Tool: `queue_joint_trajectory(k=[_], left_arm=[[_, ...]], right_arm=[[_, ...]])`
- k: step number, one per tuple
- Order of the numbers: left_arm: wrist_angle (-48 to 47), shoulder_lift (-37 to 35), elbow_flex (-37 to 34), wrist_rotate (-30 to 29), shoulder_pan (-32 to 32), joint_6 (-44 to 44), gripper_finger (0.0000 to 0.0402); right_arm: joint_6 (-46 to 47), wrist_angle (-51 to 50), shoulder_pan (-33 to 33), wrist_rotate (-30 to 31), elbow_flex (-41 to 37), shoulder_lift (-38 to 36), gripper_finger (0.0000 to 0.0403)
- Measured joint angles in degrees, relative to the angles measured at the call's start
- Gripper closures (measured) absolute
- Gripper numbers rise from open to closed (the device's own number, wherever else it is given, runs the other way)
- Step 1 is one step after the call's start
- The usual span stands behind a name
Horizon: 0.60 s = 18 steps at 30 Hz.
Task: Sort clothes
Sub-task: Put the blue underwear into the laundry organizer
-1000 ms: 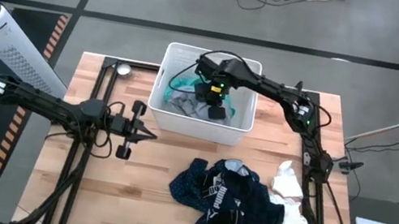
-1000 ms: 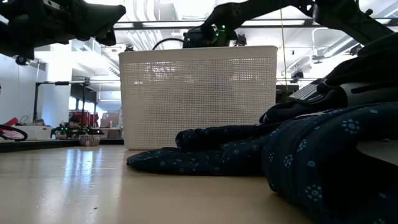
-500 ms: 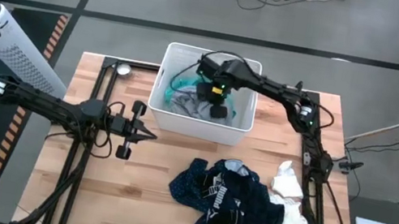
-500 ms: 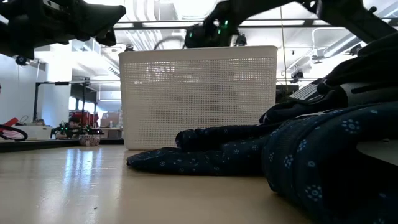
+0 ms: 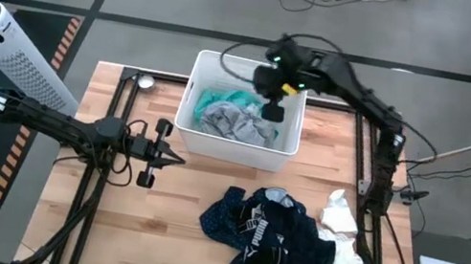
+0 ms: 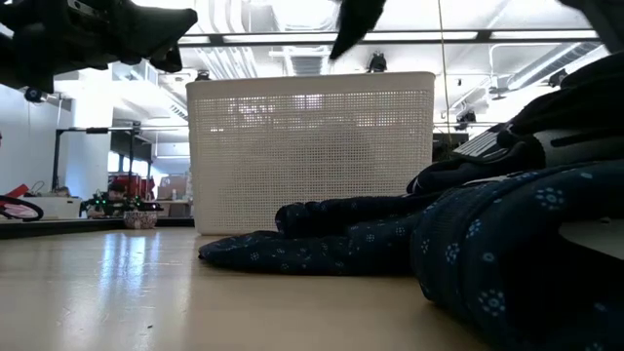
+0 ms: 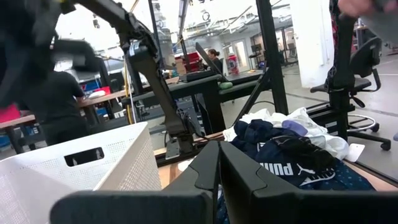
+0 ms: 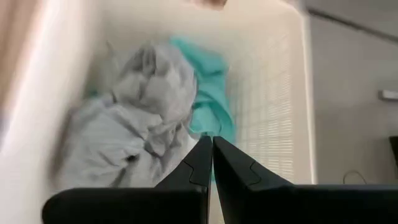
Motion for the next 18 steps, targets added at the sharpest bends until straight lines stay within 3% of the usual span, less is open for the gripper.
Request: queue_joint_trajectory(k=[10,18], left_arm=[[0.3,0.0,0.0,0.0,0.0,0.4,0.0402],[0.3,0.0,0.0,0.0,0.0,-0.5,0.0402]], right_arm=[[6.1,-2.4,6.1,-1.5,-1.1,-11.9,0.0403],[9.2,0.2,11.2,-2.5,-12.5,-20.1,0.0403]])
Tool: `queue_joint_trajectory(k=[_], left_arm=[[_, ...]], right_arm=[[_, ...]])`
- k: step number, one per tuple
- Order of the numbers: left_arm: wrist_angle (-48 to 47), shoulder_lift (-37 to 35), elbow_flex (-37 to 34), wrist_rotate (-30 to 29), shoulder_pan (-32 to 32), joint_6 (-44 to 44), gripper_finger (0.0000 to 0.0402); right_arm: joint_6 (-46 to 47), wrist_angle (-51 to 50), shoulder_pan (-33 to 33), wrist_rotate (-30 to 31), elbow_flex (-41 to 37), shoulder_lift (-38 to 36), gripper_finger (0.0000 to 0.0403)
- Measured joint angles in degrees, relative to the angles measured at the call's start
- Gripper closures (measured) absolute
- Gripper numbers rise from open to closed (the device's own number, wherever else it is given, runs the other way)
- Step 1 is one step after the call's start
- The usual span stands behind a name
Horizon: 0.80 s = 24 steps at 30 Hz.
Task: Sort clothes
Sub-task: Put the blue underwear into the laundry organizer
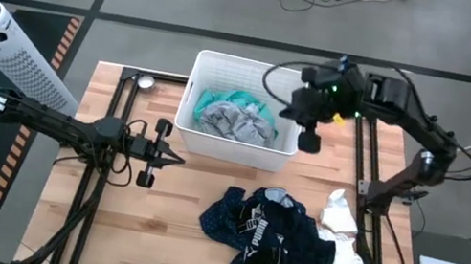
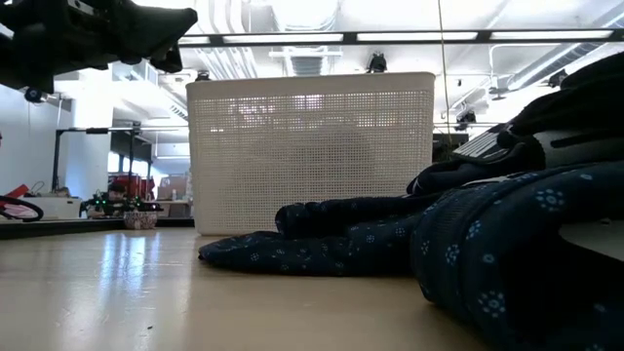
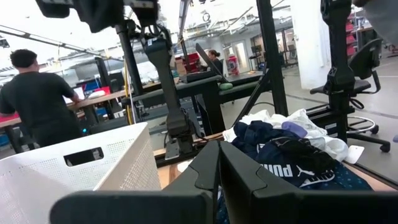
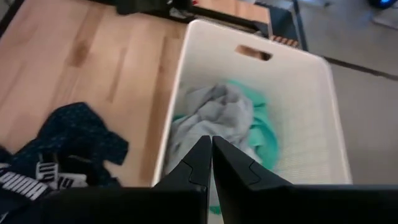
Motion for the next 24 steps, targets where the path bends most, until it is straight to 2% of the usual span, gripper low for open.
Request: queue_joint_trajectory(k=[6,10,14,21,24], left_arm=[[0.1,0.0,0.0,0.0,0.0,0.3,0.0402],[0.2,0.0,0.0,0.0,0.0,0.4,0.0402],[0.2,0.0,0.0,0.0,0.0,0.9,0.0402],[0.2,0.0,0.0,-1.6,0.0,2.0,0.0402],[0.3,0.0,0.0,-1.6,0.0,2.0,0.0402]], right_arm=[[1.4,10.9,3.6,-0.1,-17.2,-6.4,0.0403],[5.9,20.9,6.2,-5.2,-28.4,-10.1,0.0403],[8.1,29.2,11.1,-5.9,-38.5,-13.6,0.0403],[19.6,31.6,19.4,-4.8,-48.9,-16.5,0.0403],[25.4,31.5,23.5,-1.4,-51.1,-16.6,0.0403]])
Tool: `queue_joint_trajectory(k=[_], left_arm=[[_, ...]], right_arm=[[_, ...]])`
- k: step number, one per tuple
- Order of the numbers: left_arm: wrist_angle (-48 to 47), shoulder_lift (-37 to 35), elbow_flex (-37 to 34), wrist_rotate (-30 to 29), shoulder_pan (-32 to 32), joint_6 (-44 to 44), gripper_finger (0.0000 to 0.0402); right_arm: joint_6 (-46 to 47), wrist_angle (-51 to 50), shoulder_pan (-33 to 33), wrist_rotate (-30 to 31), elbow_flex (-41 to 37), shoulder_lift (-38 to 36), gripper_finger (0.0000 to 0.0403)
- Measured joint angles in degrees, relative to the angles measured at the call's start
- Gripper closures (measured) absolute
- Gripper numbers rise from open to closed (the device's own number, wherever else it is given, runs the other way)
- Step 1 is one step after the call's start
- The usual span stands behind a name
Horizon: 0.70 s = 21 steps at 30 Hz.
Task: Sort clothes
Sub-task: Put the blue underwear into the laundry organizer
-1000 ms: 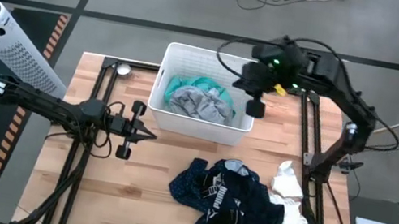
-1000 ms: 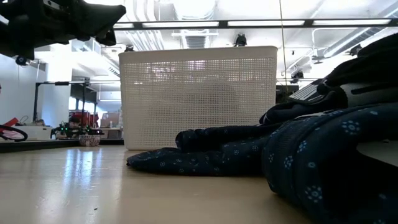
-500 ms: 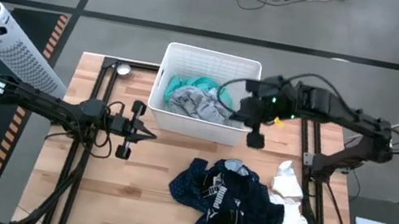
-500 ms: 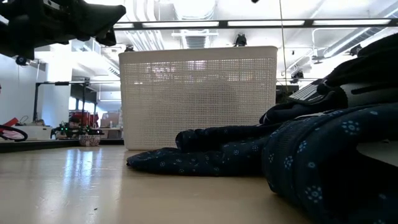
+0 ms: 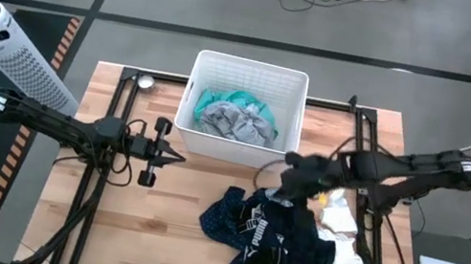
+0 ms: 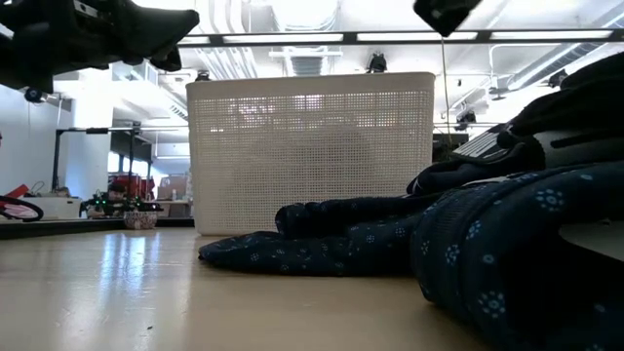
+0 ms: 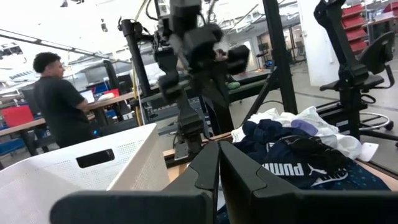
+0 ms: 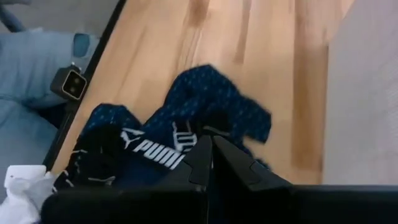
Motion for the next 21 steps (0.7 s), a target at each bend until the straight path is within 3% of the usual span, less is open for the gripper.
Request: queue_joint_trajectory(k=[4,9,21], left_arm=[[-0.1,0.0,0.1,-0.3,0.0,0.0,0.0402],[-0.2,0.0,0.8,-0.3,0.0,0.4,0.0402],[-3.5,0.0,4.3,-0.3,0.0,4.0,0.0402]], right_arm=[[7.0,-0.5,4.6,4.6,-1.4,0.8,0.0403],[13.6,-0.7,8.0,5.2,-2.8,2.3,0.0389],[22.5,1.4,13.0,5.2,-4.6,9.9,0.0241]])
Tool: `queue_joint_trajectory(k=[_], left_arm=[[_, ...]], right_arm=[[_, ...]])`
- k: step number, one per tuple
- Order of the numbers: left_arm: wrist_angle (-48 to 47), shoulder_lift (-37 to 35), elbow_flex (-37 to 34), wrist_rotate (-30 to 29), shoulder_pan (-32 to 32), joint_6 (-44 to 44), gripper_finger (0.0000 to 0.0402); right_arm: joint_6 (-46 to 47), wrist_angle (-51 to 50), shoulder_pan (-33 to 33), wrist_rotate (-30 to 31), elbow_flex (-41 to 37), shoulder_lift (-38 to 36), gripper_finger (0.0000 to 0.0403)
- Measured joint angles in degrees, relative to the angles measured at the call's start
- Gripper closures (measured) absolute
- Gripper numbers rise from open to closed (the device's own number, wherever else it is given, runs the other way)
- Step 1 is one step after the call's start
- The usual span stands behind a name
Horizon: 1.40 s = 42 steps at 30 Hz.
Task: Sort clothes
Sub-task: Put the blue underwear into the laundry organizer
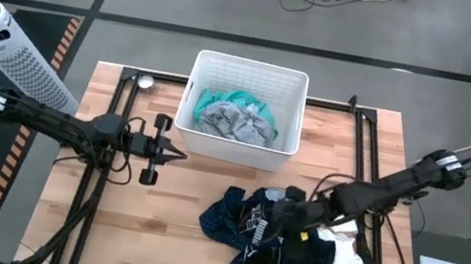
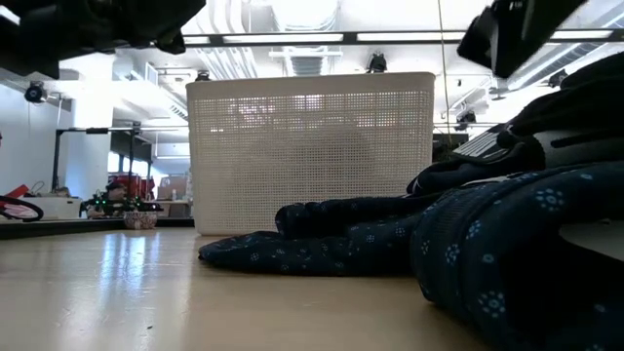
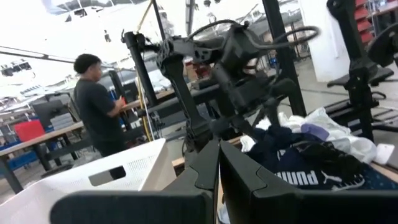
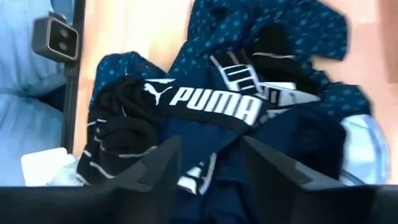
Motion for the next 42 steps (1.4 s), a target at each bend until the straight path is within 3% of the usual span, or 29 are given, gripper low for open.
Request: queue_joint_trajectory(k=[6,12,16,23,29,37,42], left_arm=[[-0.2,0.0,0.0,0.0,0.0,0.5,0.0402],[-0.3,0.0,0.0,0.0,0.0,0.5,0.0402],[-0.4,0.0,0.0,0.0,0.0,0.5,0.0402],[-0.5,0.0,0.0,0.0,0.0,0.5,0.0402],[-0.2,0.0,0.0,0.0,0.0,1.3,0.0402],[-0.4,0.0,0.0,0.0,0.0,1.7,0.0402],[-1.2,0.0,0.0,0.0,0.0,0.6,0.0402]], right_arm=[[2.4,1.1,0.1,-0.4,0.0,7.5,0.0192],[1.7,1.8,0.1,-5.1,0.0,12.7,0.018],[1.1,1.8,0.0,-4.5,0.0,13.6,0.0221],[-3.7,0.5,0.3,0.8,1.6,11.5,0.0386],[-6.1,-4.1,1.1,5.7,8.8,9.4,0.0396],[-12.5,-12.8,1.9,13.7,24.1,9.2,0.0401],[-17.3,-14.2,1.9,15.8,31.4,9.2,0.0402]])
